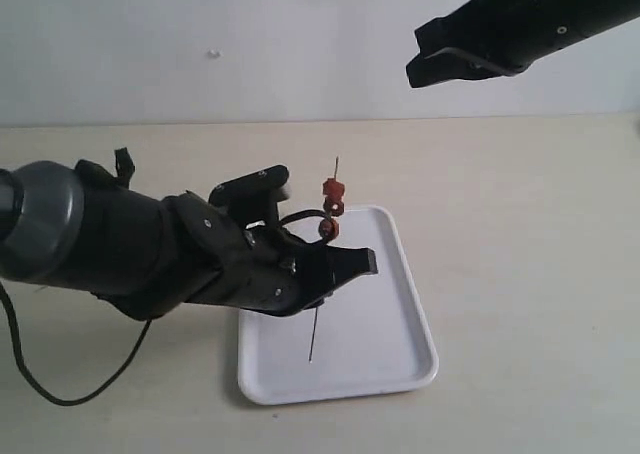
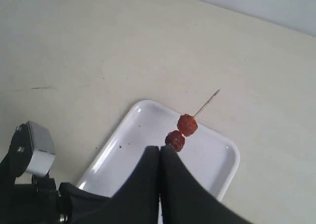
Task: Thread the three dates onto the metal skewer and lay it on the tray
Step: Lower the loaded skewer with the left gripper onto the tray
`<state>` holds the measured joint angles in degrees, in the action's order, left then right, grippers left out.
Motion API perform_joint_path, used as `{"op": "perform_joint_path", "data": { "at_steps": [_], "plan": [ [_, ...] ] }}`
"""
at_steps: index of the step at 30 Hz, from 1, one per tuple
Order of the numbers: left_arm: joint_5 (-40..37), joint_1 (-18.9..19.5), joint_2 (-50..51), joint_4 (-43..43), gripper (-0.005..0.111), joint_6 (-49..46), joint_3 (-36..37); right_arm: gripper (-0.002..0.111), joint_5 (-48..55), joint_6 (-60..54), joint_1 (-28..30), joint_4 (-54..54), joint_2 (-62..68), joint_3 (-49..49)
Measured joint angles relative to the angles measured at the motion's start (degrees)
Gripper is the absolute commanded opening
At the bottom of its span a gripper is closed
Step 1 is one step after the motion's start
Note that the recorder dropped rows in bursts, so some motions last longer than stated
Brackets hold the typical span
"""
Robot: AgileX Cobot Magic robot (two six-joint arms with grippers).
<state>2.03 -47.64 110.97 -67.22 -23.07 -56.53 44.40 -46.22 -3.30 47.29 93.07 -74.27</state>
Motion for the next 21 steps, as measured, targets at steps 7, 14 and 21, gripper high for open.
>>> {"op": "perform_joint_path", "data": {
  "at_steps": [7, 14, 21],
  "plan": [
    [1.6, -2.1, 0.0, -0.9, 0.000, 2.1, 0.0, 0.000, 0.1, -0.1, 0.0, 0.0, 0.0, 0.0],
    [1.7, -2.7, 0.4, -1.1, 0.000, 3.6, 0.3, 0.000, 0.3, -1.6, 0.0, 0.4, 0.0, 1.8],
    [1.8, -2.7, 3.7, -1.3, 0.000, 4.1, 0.4, 0.000, 0.1, -3.0, 0.0, 1.3, 0.0, 3.0]
  ]
}}
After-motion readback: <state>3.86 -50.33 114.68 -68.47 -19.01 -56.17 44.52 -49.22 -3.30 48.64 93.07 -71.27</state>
